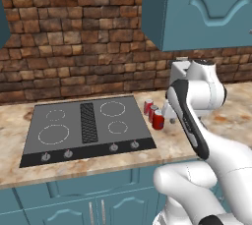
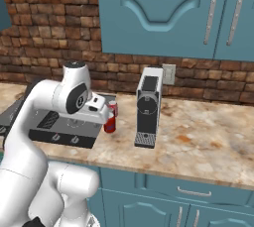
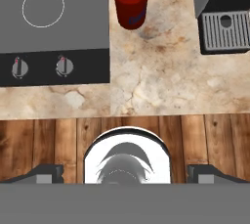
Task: Four empty soda cans are scattered around the kitchen. Gather all the cans and cluster them next to the stove for recycling.
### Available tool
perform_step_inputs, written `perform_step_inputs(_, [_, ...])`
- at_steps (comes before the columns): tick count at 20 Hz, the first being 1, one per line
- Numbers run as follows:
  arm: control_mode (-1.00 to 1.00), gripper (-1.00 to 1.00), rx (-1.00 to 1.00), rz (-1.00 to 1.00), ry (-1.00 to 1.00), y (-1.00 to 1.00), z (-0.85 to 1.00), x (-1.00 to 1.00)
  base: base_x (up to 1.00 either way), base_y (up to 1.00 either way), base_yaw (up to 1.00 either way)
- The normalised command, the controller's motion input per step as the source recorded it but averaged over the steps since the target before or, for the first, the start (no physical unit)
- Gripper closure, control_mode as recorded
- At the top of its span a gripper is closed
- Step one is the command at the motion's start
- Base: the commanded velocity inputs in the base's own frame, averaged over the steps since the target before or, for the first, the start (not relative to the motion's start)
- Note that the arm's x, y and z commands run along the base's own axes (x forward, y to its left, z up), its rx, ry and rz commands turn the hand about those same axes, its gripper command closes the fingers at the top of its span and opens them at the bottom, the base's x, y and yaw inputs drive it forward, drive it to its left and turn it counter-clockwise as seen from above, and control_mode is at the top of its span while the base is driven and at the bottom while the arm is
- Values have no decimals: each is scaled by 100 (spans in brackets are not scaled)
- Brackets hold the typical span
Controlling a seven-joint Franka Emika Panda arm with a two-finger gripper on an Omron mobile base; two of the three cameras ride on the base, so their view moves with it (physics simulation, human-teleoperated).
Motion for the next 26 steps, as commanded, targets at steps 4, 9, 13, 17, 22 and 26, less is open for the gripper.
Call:
perform_step_inputs(4, [-100,-100,-4,0,10,17,48,-29,0,0,0])
perform_step_inputs(9, [-100,-100,-3,1,9,13,43,-22,0,0,0])
perform_step_inputs(13, [-100,-100,0,5,0,-1,22,-42,0,0,0])
perform_step_inputs(17, [-100,-100,0,7,0,0,29,-37,0,0,0])
perform_step_inputs(22, [100,-100,0,4,0,0,7,-9,-8,2,1])
perform_step_inputs(26, [100,-100,0,0,0,0,0,0,-85,21,16])
